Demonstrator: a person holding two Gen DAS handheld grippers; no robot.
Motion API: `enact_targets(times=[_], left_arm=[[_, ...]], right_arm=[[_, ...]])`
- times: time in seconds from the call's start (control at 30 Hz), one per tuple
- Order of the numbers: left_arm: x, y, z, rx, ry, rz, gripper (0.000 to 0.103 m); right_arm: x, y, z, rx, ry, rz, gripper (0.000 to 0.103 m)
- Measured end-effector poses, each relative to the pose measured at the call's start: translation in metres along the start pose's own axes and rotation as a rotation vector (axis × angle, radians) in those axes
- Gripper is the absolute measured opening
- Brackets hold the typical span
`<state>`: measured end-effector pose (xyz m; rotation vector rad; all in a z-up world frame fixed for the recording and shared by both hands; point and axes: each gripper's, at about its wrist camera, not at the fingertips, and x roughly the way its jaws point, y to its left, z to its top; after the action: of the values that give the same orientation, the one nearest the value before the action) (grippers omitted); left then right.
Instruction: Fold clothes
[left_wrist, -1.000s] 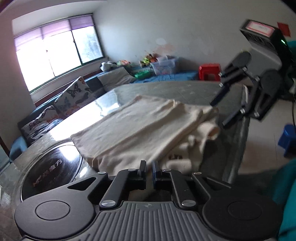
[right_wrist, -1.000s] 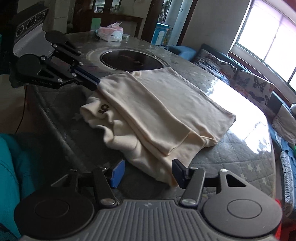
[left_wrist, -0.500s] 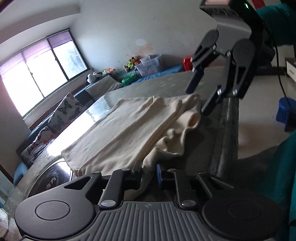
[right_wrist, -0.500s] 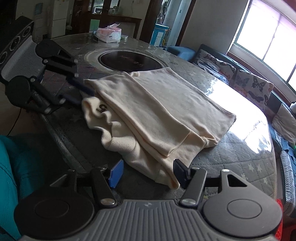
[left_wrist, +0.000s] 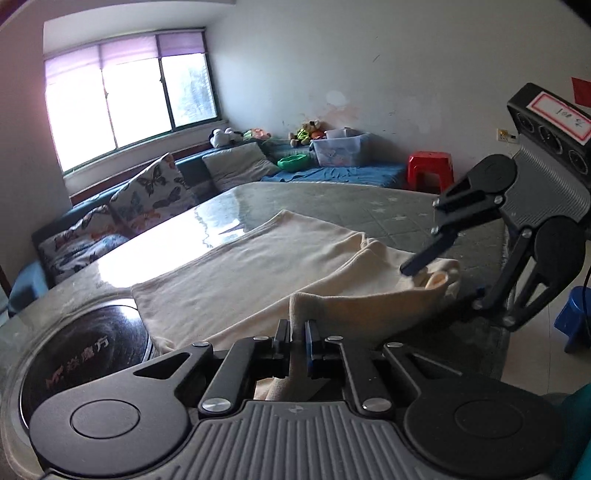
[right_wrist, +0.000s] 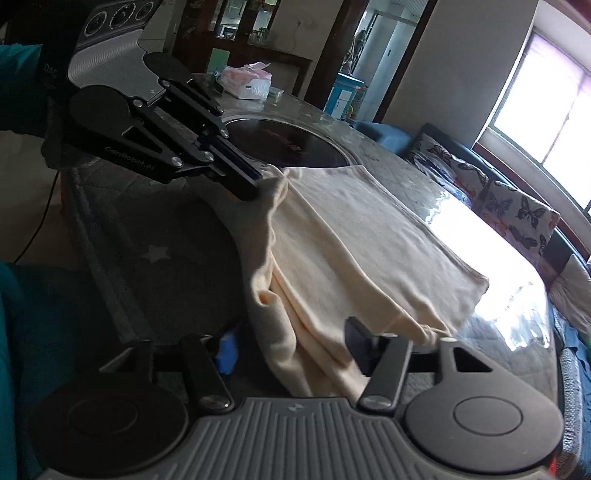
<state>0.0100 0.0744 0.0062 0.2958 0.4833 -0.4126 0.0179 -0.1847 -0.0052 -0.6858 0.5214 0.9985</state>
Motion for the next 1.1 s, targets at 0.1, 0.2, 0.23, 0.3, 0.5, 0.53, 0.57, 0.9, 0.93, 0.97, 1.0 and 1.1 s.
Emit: enact_targets(times=[0.1, 0.2, 0.23, 0.3, 0.5, 0.53, 0.57, 0.9, 0.93, 0.97, 1.0, 1.1], left_arm=[[-0.007, -0.002, -0.007, 0.011, 0.003, 0.003, 0.013], [-0.016, -0.006, -0.014, 0.031, 0.007, 0.013, 0.016], [-0.018, -0.009, -0.017, 0.047, 0.009, 0.021, 0.024], [-0.022, -0.013, -0.023, 0.081, 0.012, 0.037, 0.032], [-0.019, -0.024, -0.035, 0.16, 0.027, 0.083, 0.036], [-0.018, -0.025, -0.037, 0.175, 0.029, 0.096, 0.036], [-0.018, -0.025, -0.039, 0.185, 0.033, 0.105, 0.036], [-0.028, -0.02, -0.039, 0.198, 0.001, 0.128, 0.006], [-0.032, -0.02, -0.038, 0.185, -0.006, 0.119, 0.006], [-0.038, -0.019, -0.037, 0.172, -0.014, 0.11, 0.006], [-0.043, -0.019, -0.036, 0.159, -0.02, 0.101, 0.006], [-0.063, -0.023, -0.033, 0.131, -0.036, 0.073, 0.006]], right_arm=[[0.009, -0.01, 0.004, 0.07, 0.009, 0.036, 0.024], [0.009, -0.021, 0.008, 0.147, 0.002, 0.059, 0.016], [0.009, -0.025, 0.009, 0.168, -0.002, 0.066, 0.015], [0.008, -0.029, 0.012, 0.19, -0.008, 0.069, 0.014], [0.008, -0.037, 0.019, 0.233, -0.025, 0.053, 0.013], [0.008, -0.037, 0.02, 0.235, -0.028, 0.05, 0.013], [0.007, -0.038, 0.02, 0.24, -0.031, 0.047, 0.013], [-0.008, -0.033, 0.018, 0.266, -0.094, 0.004, 0.01], [-0.011, -0.033, 0.019, 0.263, -0.101, 0.005, 0.01], [-0.016, -0.032, 0.02, 0.255, -0.107, 0.005, 0.01], [-0.021, -0.032, 0.02, 0.247, -0.112, 0.008, 0.01], [-0.036, -0.028, 0.021, 0.226, -0.121, 0.023, 0.01]])
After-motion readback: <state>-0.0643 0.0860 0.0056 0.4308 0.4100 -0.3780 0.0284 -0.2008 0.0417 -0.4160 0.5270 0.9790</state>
